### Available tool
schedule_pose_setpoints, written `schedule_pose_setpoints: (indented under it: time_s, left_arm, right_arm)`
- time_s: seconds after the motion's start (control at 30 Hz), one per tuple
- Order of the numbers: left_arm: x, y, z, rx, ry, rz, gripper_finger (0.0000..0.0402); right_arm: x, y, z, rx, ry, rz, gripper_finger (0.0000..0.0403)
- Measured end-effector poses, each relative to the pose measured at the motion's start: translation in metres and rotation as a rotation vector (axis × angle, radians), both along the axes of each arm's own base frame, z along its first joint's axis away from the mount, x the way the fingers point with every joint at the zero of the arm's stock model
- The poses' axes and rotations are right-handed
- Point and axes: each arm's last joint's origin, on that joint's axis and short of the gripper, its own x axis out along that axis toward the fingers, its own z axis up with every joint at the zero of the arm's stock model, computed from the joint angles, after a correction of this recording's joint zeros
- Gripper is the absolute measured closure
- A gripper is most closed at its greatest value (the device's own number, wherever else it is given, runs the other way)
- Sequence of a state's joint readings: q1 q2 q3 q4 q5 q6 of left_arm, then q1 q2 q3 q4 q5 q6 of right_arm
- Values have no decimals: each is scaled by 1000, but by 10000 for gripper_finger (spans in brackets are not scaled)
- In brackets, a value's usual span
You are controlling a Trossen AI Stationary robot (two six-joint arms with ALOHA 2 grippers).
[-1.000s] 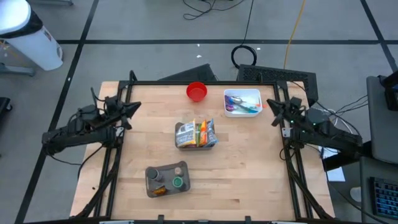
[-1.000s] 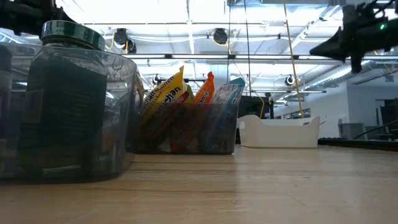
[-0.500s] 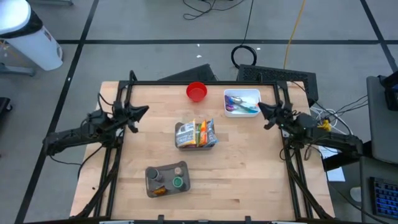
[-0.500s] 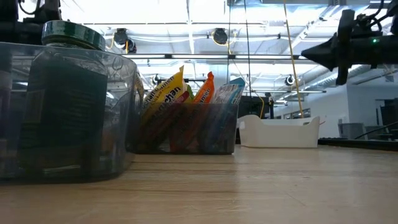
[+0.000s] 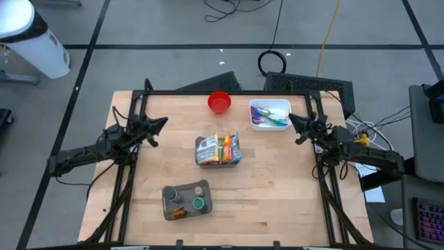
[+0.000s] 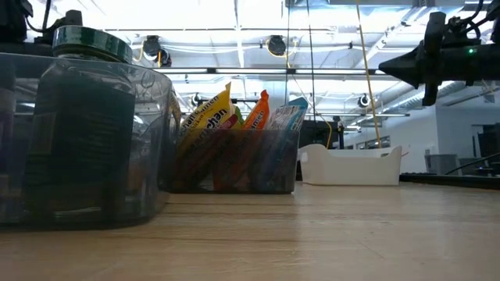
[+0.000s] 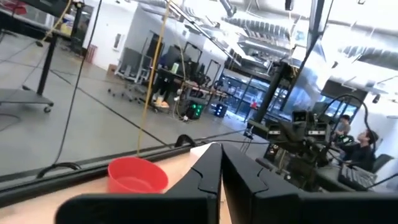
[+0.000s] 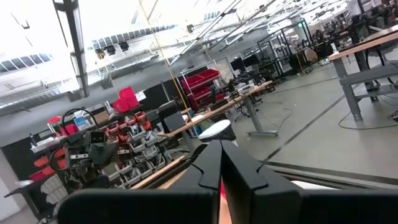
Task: Pick & Place Food Item
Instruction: Return to Home Position
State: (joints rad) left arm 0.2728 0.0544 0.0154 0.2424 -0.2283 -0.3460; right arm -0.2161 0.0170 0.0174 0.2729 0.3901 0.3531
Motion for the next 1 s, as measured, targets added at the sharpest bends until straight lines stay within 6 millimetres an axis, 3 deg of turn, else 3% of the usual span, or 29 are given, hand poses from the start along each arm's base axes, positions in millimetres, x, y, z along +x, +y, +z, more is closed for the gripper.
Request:
schedule_pose_setpoints:
  time_s: [0.3, 0.5, 0.83, 1.0]
  left_arm:
    - [0, 2, -1, 13, 17, 17, 396]
    - [0, 2, -4, 156, 138, 37, 368]
    - [1, 2, -17, 326, 372, 52, 364]
    - [2, 2, -18, 335, 401, 49, 364]
  right_arm:
    - [0, 0, 0, 1, 0, 0, 403]
    - [0, 0, 0, 1, 1, 0, 403]
    - [0, 0, 0, 1, 0, 0, 403]
    - [0, 0, 0, 1, 0, 0, 403]
